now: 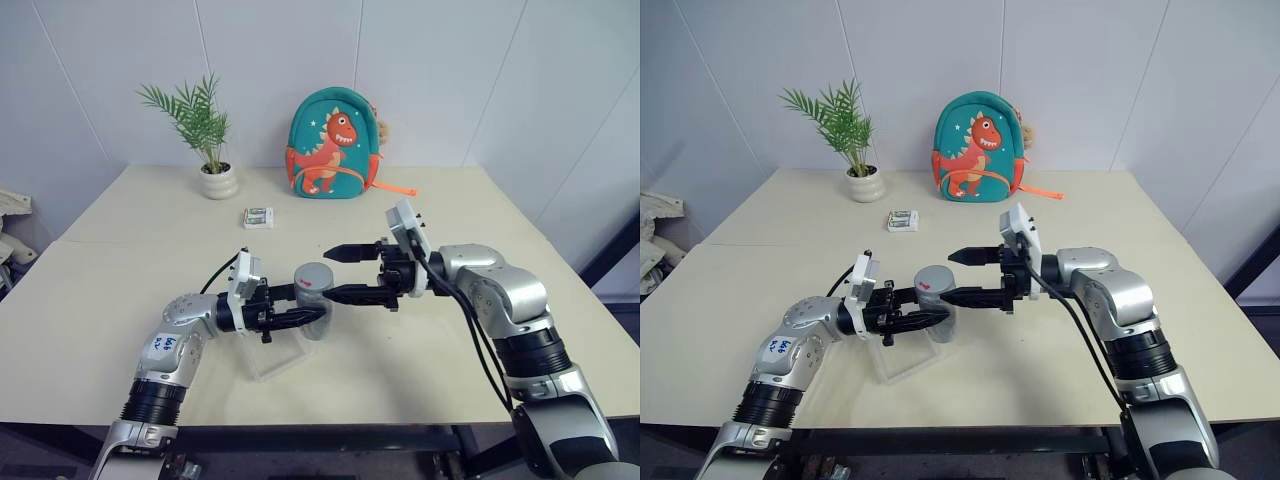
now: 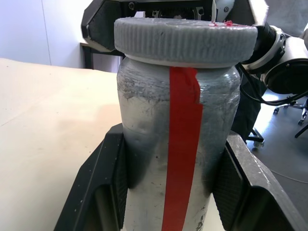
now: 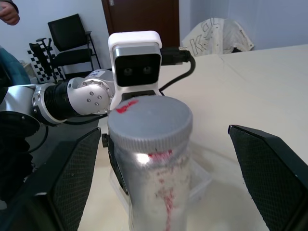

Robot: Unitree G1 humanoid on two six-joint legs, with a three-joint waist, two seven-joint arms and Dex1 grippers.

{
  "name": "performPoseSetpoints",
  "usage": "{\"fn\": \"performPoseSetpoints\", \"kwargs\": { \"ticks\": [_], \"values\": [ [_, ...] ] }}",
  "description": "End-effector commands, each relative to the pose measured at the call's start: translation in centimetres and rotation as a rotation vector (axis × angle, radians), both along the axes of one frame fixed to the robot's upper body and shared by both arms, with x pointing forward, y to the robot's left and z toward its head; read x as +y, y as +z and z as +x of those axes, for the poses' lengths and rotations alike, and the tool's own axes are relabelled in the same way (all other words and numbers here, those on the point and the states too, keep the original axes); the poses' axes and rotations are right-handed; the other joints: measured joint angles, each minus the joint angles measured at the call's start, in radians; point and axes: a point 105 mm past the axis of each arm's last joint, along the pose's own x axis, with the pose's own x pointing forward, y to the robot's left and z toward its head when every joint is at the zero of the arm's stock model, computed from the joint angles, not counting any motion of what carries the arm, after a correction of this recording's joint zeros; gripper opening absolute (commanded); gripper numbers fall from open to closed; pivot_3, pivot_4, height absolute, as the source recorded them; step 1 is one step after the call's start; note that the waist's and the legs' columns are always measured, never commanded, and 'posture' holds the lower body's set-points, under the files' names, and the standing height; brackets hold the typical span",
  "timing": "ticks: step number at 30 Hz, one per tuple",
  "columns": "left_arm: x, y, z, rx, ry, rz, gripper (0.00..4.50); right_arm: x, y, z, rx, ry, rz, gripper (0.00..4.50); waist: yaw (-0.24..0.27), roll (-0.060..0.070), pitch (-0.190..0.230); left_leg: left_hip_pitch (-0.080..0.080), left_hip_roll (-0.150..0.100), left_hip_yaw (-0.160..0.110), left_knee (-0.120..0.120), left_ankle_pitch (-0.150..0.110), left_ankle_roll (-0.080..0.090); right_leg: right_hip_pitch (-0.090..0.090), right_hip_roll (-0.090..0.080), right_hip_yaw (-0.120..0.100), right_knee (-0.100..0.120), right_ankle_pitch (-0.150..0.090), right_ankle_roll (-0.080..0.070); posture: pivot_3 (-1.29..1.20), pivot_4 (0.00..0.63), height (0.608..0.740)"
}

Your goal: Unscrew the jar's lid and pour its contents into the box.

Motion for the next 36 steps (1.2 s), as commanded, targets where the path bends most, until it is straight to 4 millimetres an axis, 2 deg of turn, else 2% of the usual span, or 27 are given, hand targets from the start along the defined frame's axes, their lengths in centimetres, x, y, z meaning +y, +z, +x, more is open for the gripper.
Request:
{"fn": "performPoseSetpoints", "kwargs": {
  "ticks": [1, 16, 19, 23, 29, 34, 36],
  "values": [
    [-0.3, 1.1, -0.6, -0.054, -0.029, -0.021, 1.91, 0.9, 1.5, -0.7, -0.075, 0.024, 0.011, 4.47, 0.000, 0.000, 0.000, 0.000, 0.000, 0.000, 0.000, 0.000, 0.000, 0.000, 0.000, 0.000, 0.000, 0.000, 0.000, 0.00, 0.150, 0.740],
    [-0.2, 0.9, -0.7, -0.052, -0.020, -0.024, 1.91, 2.0, 1.4, -1.1, -0.057, 0.059, 0.018, 4.47, -0.001, 0.000, 0.000, 0.000, 0.000, 0.000, 0.000, 0.000, 0.000, 0.000, 0.000, 0.000, 0.000, 0.000, 0.000, 0.00, 0.150, 0.740],
    [-0.2, 0.9, -0.7, -0.052, -0.017, -0.025, 1.91, 2.1, 1.2, -1.2, -0.049, 0.070, 0.014, 3.90, -0.001, 0.000, 0.000, 0.000, 0.000, 0.000, 0.000, 0.000, 0.000, 0.000, 0.000, 0.000, 0.000, 0.000, 0.000, 0.00, 0.150, 0.740],
    [-0.1, 0.9, -0.7, -0.052, -0.015, -0.025, 1.91, 2.2, 1.2, -1.3, -0.045, 0.078, 0.017, 2.58, -0.001, 0.000, 0.000, 0.000, 0.000, 0.000, 0.000, 0.000, 0.000, 0.000, 0.000, 0.000, 0.000, 0.000, 0.000, 0.00, 0.150, 0.740],
    [-0.1, 0.9, -0.7, -0.050, -0.014, -0.024, 1.91, 2.2, 2.2, -1.7, -0.011, 0.090, 0.080, 2.56, -0.001, 0.000, 0.000, 0.000, 0.000, 0.000, 0.000, 0.000, 0.000, 0.000, 0.000, 0.000, 0.000, 0.000, 0.000, 0.00, 0.150, 0.740],
    [0.0, 0.7, -0.7, -0.047, -0.011, -0.017, 1.91, 1.4, 5.6, -2.0, 0.120, 0.113, 0.275, 2.56, -0.001, 0.000, 0.000, 0.000, 0.000, 0.000, 0.000, 0.000, 0.000, 0.000, 0.000, 0.000, 0.000, 0.000, 0.000, 0.00, 0.150, 0.740],
    [0.1, 0.7, -0.7, -0.047, -0.011, -0.017, 1.91, 0.9, 6.3, -1.9, 0.140, 0.100, 0.314, 2.56, 0.000, 0.000, 0.000, 0.000, 0.000, 0.000, 0.000, 0.000, 0.000, 0.000, 0.000, 0.001, 0.001, 0.000, 0.000, 0.00, 0.150, 0.740]
  ]
}}
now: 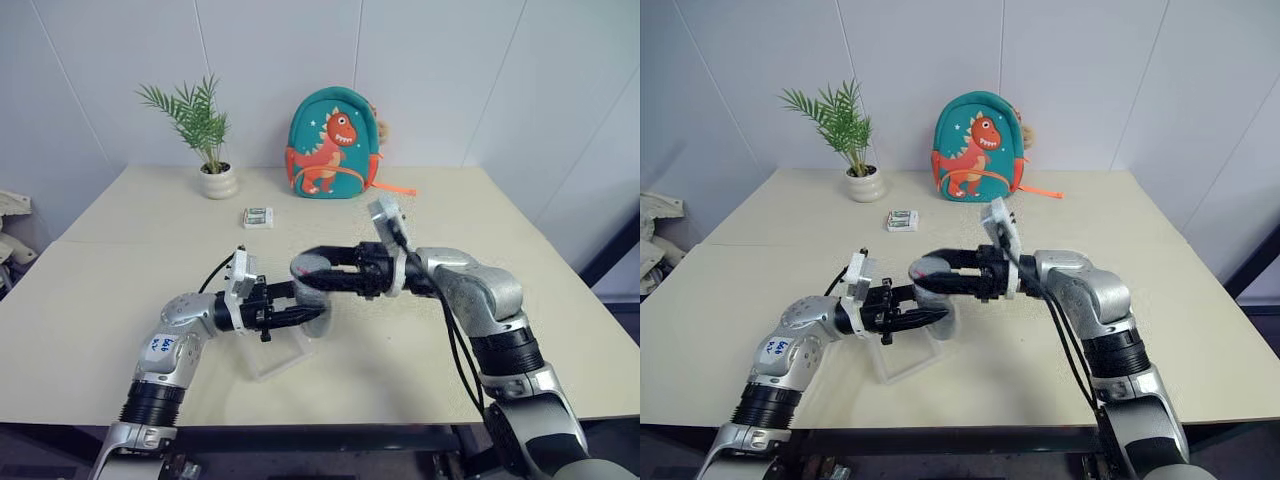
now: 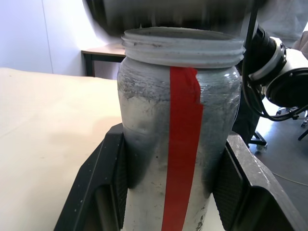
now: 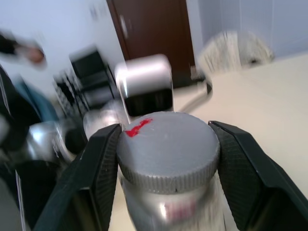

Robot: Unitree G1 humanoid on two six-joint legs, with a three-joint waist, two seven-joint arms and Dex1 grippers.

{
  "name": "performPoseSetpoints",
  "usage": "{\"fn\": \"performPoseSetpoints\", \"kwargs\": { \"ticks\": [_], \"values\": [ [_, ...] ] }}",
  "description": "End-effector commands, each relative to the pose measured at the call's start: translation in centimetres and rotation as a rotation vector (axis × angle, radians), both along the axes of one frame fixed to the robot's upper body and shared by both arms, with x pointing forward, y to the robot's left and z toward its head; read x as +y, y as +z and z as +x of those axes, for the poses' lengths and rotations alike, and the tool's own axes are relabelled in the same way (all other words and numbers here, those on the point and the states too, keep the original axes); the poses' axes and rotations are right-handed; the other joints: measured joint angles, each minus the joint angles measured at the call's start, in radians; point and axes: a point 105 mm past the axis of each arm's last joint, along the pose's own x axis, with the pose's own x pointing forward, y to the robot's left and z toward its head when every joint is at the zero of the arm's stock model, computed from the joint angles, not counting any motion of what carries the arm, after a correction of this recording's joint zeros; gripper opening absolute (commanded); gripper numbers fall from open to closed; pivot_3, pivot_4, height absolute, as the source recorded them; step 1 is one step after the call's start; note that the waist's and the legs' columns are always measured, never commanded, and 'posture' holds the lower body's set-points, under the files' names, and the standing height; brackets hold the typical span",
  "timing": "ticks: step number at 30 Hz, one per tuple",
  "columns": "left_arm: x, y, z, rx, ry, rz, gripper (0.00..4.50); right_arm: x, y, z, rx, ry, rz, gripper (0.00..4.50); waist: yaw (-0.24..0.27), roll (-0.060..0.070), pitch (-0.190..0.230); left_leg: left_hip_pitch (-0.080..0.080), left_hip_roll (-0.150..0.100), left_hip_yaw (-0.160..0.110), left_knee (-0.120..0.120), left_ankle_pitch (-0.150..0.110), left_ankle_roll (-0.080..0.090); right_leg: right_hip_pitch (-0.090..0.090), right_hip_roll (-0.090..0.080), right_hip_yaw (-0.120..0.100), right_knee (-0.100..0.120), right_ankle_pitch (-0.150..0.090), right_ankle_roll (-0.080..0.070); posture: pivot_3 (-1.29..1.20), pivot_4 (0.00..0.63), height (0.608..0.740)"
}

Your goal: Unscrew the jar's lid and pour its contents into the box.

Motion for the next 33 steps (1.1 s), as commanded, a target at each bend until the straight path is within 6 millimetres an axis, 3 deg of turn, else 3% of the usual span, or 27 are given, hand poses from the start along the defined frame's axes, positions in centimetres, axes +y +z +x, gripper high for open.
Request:
{"fn": "performPoseSetpoints", "kwargs": {
  "ticks": [1, 6, 9, 13, 21, 26, 33],
  "values": [
    [0.1, 0.4, -0.3, -0.028, -0.005, 0.001, 1.91, -1.1, 3.3, -0.9, -0.034, 0.001, 0.105, 2.56, 0.002, 0.000, 0.000, 0.000, 0.000, 0.000, 0.000, 0.000, 0.000, 0.000, 0.000, 0.000, 0.000, 0.000, 0.000, 0.00, 0.150, 0.740],
    [0.3, 0.7, -0.1, 0.001, 0.020, -0.007, 1.91, -4.2, 1.9, 1.5, -0.103, -0.234, 0.052, 2.56, 0.003, 0.000, 0.000, 0.000, 0.000, 0.000, 0.000, 0.000, 0.001, 0.000, 0.000, 0.000, -0.001, 0.000, 0.000, 0.00, 0.150, 0.740],
    [0.6, 0.9, 0.0, 0.007, 0.039, 0.005, 1.91, -8.0, -0.3, 4.1, -0.126, -0.462, 0.012, 2.56, 0.003, 0.000, 0.000, -0.001, 0.000, 0.001, 0.000, -0.001, 0.001, 0.000, 0.000, 0.000, -0.003, 0.000, 0.001, 0.00, 0.150, 0.740],
    [0.9, 1.3, -0.1, 0.052, 0.026, -0.001, 1.91, -13.2, -2.9, 6.7, -0.004, -0.690, 0.071, 2.56, 0.000, 0.000, 0.000, -0.001, 0.000, 0.004, 0.000, -0.001, 0.002, 0.000, 0.000, 0.003, -0.004, 0.001, 0.002, 0.00, 0.150, 0.740],
    [1.2, 3.1, 0.3, 0.048, 0.038, -0.050, 1.91, -19.4, -13.0, 10.0, 0.019, -1.118, -0.107, 2.56, -0.003, 0.000, 0.000, 0.001, 0.000, 0.006, 0.000, -0.001, 0.002, 0.000, 0.001, 0.006, -0.003, 0.001, 0.002, 0.00, 0.150, 0.740],
    [1.3, 3.6, 0.9, -0.003, 0.097, -0.057, 1.91, -20.8, -15.2, 10.6, -0.011, -1.232, -0.136, 2.56, -0.007, 0.000, 0.000, 0.001, 0.000, 0.008, 0.000, -0.001, 0.002, 0.000, 0.001, 0.008, -0.004, 0.002, 0.003, 0.00, 0.150, 0.740],
    [1.4, 4.1, 1.4, -0.058, 0.149, -0.088, 1.91, -19.9, -17.4, 10.5, 0.002, -1.187, -0.198, 2.56, -0.010, 0.000, 0.000, 0.002, 0.000, 0.009, 0.001, -0.001, 0.002, 0.000, 0.001, 0.009, -0.003, 0.002, 0.004, 0.00, 0.150, 0.740]
  ]
}}
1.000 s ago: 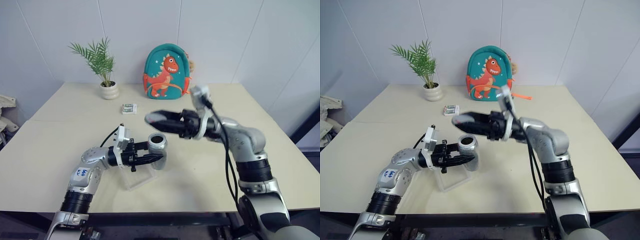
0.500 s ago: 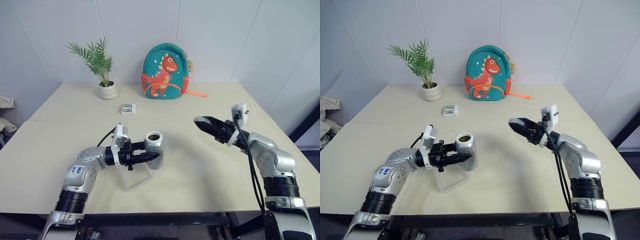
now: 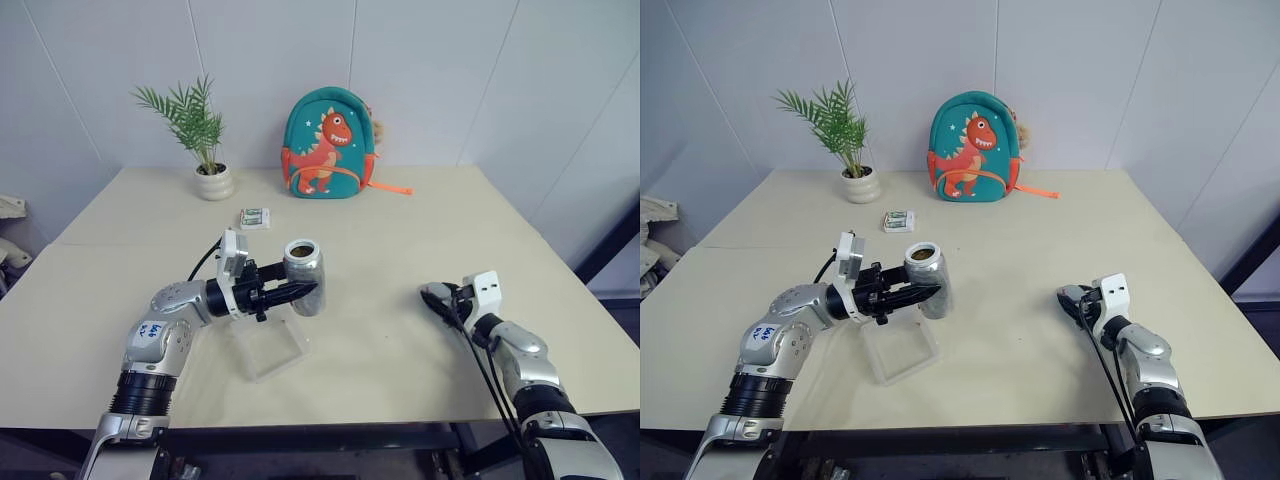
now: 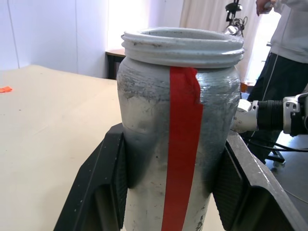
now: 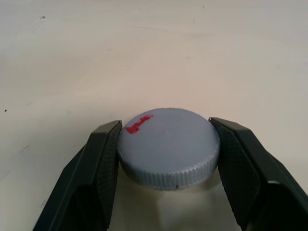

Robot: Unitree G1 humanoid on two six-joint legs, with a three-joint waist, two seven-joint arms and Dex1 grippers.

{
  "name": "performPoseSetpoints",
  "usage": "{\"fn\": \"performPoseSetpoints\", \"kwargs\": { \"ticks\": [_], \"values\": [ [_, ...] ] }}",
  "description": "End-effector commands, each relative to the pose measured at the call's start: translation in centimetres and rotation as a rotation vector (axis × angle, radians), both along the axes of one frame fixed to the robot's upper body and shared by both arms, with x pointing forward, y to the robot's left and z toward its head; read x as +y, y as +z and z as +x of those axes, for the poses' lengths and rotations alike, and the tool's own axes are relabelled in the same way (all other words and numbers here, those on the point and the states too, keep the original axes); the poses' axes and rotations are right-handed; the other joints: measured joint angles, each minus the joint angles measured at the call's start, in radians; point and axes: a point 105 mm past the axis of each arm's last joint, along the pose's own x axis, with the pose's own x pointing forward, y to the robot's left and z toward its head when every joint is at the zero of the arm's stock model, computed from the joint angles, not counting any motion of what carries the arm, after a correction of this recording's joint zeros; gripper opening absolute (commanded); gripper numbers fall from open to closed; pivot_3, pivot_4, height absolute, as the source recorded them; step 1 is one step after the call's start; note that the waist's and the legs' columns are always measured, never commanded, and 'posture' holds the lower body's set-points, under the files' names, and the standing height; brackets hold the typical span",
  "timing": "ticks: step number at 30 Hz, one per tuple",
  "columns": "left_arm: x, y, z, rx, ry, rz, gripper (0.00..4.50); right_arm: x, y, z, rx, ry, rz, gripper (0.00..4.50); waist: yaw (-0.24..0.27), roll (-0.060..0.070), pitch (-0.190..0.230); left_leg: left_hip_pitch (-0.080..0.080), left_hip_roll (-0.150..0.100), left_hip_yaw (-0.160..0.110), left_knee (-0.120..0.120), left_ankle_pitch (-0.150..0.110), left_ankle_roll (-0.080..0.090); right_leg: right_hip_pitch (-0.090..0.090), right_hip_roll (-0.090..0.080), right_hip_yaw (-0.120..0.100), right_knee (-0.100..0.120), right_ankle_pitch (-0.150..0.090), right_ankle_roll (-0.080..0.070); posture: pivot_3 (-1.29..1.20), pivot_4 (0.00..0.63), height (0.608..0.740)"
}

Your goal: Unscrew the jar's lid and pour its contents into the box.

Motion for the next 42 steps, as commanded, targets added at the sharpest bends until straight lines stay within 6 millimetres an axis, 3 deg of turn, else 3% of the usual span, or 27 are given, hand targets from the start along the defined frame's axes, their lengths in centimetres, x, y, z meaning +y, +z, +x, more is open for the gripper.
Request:
{"fn": "performPoseSetpoints", "kwargs": {
  "ticks": [1, 6, 11, 14, 19, 25, 29, 31, 37, 42],
  "values": [
    [0.2, 1.7, -0.1, -0.097, 0.021, -0.027, 1.91, 0.6, -0.4, 0.0, 0.021, 0.041, 0.019, 2.91, -0.002, 0.000, 0.000, 0.000, 0.000, 0.000, 0.000, 0.000, 0.000, 0.000, 0.000, 0.000, 0.000, 0.000, 0.000, 0.00, 0.150, 0.740],
    [0.3, 1.6, -0.4, -0.097, -0.003, -0.020, 1.91, 1.0, 1.1, -0.2, -0.020, 0.117, -0.008, 4.46, -0.007, 0.000, 0.000, 0.000, 0.000, 0.000, 0.002, 0.000, 0.000, 0.001, 0.000, 0.000, 0.000, 0.000, 0.000, 0.00, 0.150, 0.740],
    [1.0, 1.8, -1.1, -0.126, -0.018, -0.012, 1.91, 3.0, 5.0, -1.7, -0.110, 0.325, -0.084, 4.46, -0.015, 0.000, 0.000, 0.000, 0.000, 0.000, 0.002, 0.000, 0.000, 0.001, 0.000, 0.001, 0.000, 0.001, 0.001, 0.00, 0.150, 0.740],
    [1.8, 1.8, -0.9, -0.106, 0.019, -0.010, 1.91, 4.3, 8.4, -3.5, -0.169, 0.471, -0.146, 4.46, -0.015, 0.000, 0.000, 0.000, 0.000, 0.000, 0.002, 0.000, 0.000, 0.001, 0.000, 0.001, 0.001, 0.001, 0.001, 0.00, 0.150, 0.740],
    [3.3, 1.6, -0.9, -0.067, 0.103, 0.032, 1.91, 8.5, 12.9, -8.9, -0.289, 0.786, -0.308, 4.46, -0.015, 0.000, 0.000, 0.000, 0.001, 0.000, 0.002, 0.000, 0.000, 0.001, 0.001, 0.000, 0.000, 0.001, 0.001, 0.00, 0.150, 0.740],
    [5.0, 1.6, -1.1, -0.066, 0.189, 0.108, 1.91, 11.4, 15.1, -15.0, -0.276, 1.061, -0.419, 4.46, -0.009, 0.000, 0.000, -0.001, 0.001, 0.000, 0.003, -0.001, 0.001, 0.001, 0.000, 0.000, -0.001, 0.000, 0.001, 0.00, 0.150, 0.740],
    [7.0, 1.9, -0.7, -0.056, 0.310, 0.154, 1.91, 11.5, 15.1, -16.5, -0.235, 1.090, -0.438, 4.46, 0.004, 0.000, 0.000, -0.001, 0.002, 0.000, 0.004, -0.001, 0.001, 0.001, 0.001, 0.000, -0.003, -0.001, -0.001, 0.00, 0.150, 0.740],
    [8.1, 2.1, -0.1, -0.068, 0.410, 0.206, 1.91, 11.3, 14.7, -16.3, -0.217, 1.061, -0.425, 4.46, 0.008, 0.000, 0.000, -0.001, 0.002, 0.001, 0.004, -0.001, 0.002, 0.001, 0.001, 0.000, -0.004, -0.007, -0.014, 0.00, 0.150, 0.740],
    [9.7, 3.2, -0.6, -0.107, 0.498, 0.217, 1.91, 11.2, 13.8, -15.5, -0.186, 1.021, -0.359, 4.46, 0.011, 0.000, 0.000, -0.002, 0.002, 0.002, 0.004, -0.002, 0.002, 0.001, 0.001, 0.000, -0.004, -0.007, -0.013, 0.00, 0.150, 0.740],
    [10.3, 2.6, -0.5, -0.215, 0.596, 0.325, 1.91, 11.4, 13.1, -14.7, -0.176, 1.020, -0.342, 4.46, 0.010, 0.000, 0.000, -0.001, 0.003, 0.002, 0.004, -0.002, 0.002, 0.001, 0.001, 0.001, -0.004, -0.007, -0.013, 0.00, 0.150, 0.740]
  ]
}}
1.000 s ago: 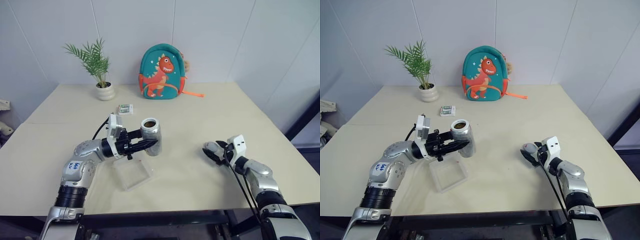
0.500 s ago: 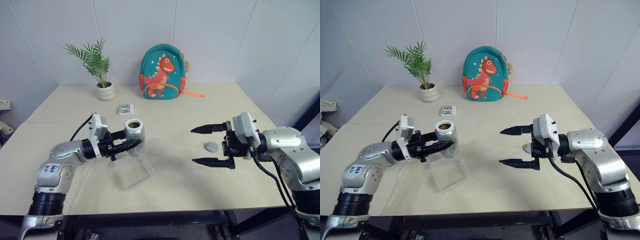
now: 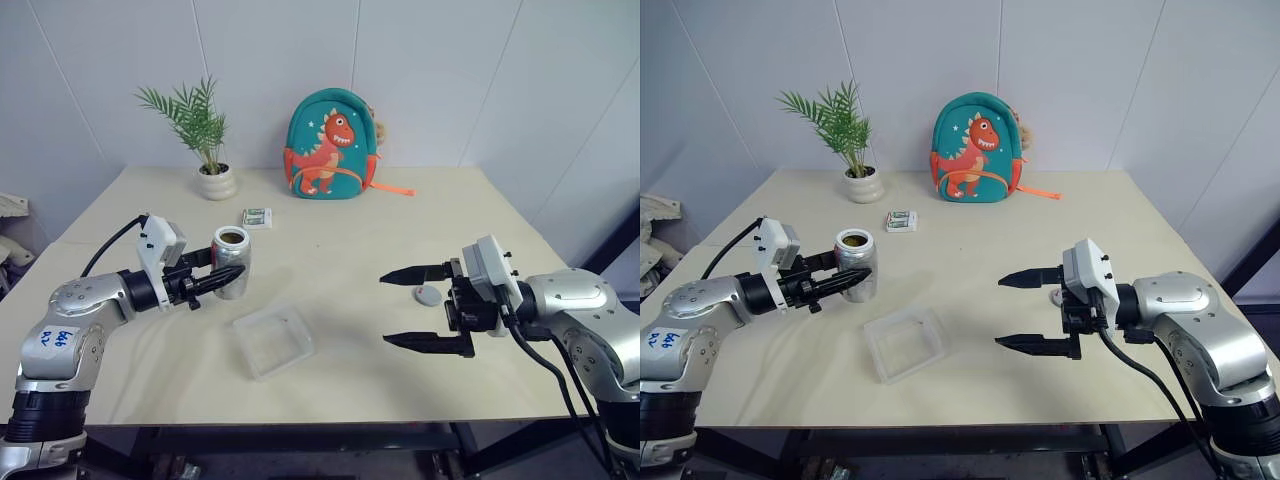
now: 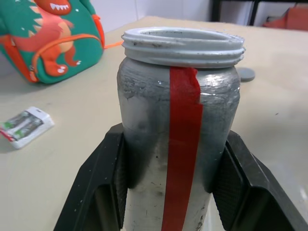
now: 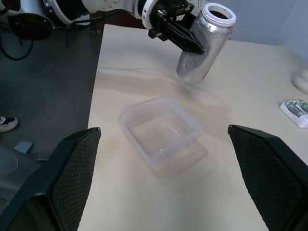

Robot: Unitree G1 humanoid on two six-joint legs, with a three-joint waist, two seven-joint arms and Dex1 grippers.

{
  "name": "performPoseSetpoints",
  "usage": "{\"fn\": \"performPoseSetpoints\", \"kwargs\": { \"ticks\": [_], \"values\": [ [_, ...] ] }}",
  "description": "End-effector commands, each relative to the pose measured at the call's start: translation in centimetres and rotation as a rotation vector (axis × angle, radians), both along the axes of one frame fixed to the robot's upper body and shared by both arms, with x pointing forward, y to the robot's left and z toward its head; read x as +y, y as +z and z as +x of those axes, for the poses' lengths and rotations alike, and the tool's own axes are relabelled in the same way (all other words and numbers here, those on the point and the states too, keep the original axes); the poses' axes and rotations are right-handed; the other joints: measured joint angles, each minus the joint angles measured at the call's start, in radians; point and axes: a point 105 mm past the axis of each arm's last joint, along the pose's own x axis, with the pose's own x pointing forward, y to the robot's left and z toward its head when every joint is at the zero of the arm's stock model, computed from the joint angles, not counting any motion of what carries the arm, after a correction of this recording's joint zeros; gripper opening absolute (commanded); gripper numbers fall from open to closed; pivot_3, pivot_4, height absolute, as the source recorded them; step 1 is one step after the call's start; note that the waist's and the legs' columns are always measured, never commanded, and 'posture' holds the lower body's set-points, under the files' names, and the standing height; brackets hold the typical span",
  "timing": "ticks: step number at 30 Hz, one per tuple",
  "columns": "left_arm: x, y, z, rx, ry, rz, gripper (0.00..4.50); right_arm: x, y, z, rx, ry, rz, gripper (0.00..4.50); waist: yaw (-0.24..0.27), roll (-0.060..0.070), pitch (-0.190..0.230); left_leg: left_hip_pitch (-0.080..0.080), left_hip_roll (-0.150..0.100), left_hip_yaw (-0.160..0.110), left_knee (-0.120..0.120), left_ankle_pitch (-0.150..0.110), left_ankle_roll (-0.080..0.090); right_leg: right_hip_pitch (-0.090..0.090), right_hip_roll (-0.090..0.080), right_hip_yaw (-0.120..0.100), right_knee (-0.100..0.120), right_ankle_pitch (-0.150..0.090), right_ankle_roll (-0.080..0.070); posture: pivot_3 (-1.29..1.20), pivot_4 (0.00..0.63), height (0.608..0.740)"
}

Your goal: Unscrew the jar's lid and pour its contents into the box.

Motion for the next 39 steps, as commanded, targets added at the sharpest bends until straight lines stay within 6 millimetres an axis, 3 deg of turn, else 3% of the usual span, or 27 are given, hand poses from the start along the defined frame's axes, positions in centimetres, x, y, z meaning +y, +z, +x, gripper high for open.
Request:
{"fn": "performPoseSetpoints", "kwargs": {
  "ticks": [1, 4, 5, 9, 15, 23, 26, 33, 37, 39],
  "values": [
    [0.5, 0.9, -0.2, -0.135, 0.076, 0.126, 1.91, 0.2, 0.2, 0.2, -0.026, 0.011, 0.015, 4.46, 0.000, 0.000, 0.000, 0.000, 0.000, 0.000, 0.000, 0.000, 0.000, 0.000, 0.000, 0.000, 0.000, 0.000, 0.000, 0.00, 0.150, 0.740],
    [0.9, 0.4, 0.3, -0.244, 0.150, 0.322, 1.91, 0.5, 0.1, 0.7, -0.022, 0.013, 0.027, 4.46, 0.001, 0.000, 0.000, 0.000, 0.000, 0.000, 0.000, 0.000, 0.000, 0.000, 0.000, 0.000, 0.000, 0.000, 0.000, 0.00, 0.150, 0.740],
    [0.9, 0.8, 0.5, -0.365, 0.184, 0.455, 1.91, 0.6, 0.0, 0.9, -0.019, 0.014, 0.032, 4.46, 0.001, 0.000, 0.000, 0.000, 0.000, 0.000, 0.000, 0.000, 0.000, 0.000, 0.000, 0.000, 0.000, 0.000, 0.000, 0.00, 0.150, 0.740],
    [0.7, 3.1, 0.9, -0.684, 0.268, 0.693, 1.91, 1.0, -0.7, 1.5, -0.007, 0.013, 0.047, 4.46, 0.003, 0.000, 0.000, 0.000, 0.000, 0.001, 0.000, 0.000, 0.000, 0.000, 0.000, 0.001, -0.001, 0.000, -0.001, 0.00, 0.150, 0.740],
    [-1.2, 2.8, -0.4, -1.273, 0.091, 1.323, 1.91, 1.8, -1.0, 2.3, 0.008, 0.010, 0.097, 4.46, 0.001, 0.000, 0.000, 0.000, 0.000, 0.005, -0.002, -0.001, 0.001, -0.001, 0.000, 0.003, -0.001, 0.007, 0.012, 0.00, 0.150, 0.740],
    [-5.4, 6.1, -0.9, -1.790, 0.000, 1.398, 1.91, 2.8, -1.0, 3.4, 0.037, -0.011, 0.181, 4.46, 0.004, 0.000, 0.000, -0.001, 0.000, 0.006, -0.003, -0.002, 0.002, -0.003, -0.001, 0.003, -0.001, 0.009, 0.015, 0.00, 0.150, 0.740],
    [-5.4, 6.2, -0.1, -1.797, -0.009, 1.440, 1.91, 3.3, -0.8, 3.7, 0.043, -0.013, 0.217, 4.46, -0.001, 0.000, 0.000, -0.001, 0.000, 0.006, -0.002, -0.002, 0.002, -0.004, 0.000, 0.003, 0.002, 0.009, 0.015, 0.00, 0.150, 0.740],
    [-6.4, 5.7, -0.8, -1.870, -0.042, 1.410, 1.91, 3.5, -0.8, 4.0, 0.052, -0.016, 0.238, 4.46, -0.001, 0.000, 0.000, -0.002, 0.000, 0.011, -0.002, -0.002, 0.002, -0.010, 0.001, 0.008, 0.008, 0.009, 0.015, 0.00, 0.150, 0.740],
    [-5.3, 5.4, -0.9, -1.816, -0.009, 1.419, 1.91, 3.1, -0.7, 4.4, 0.052, -0.029, 0.240, 4.46, -0.003, 0.000, 0.000, -0.001, 0.000, 0.014, 0.000, -0.002, 0.003, -0.010, 0.001, 0.011, 0.009, 0.009, 0.016, 0.00, 0.150, 0.740],
    [-3.6, 6.1, -0.2, -1.696, 0.114, 1.394, 1.91, 3.1, -0.7, 4.3, 0.052, -0.028, 0.240, 4.46, -0.002, 0.000, 0.000, -0.001, 0.000, 0.014, 0.001, -0.002, 0.003, -0.010, 0.002, 0.012, 0.009, 0.009, 0.016, 0.00, 0.150, 0.740]
  ]
}}
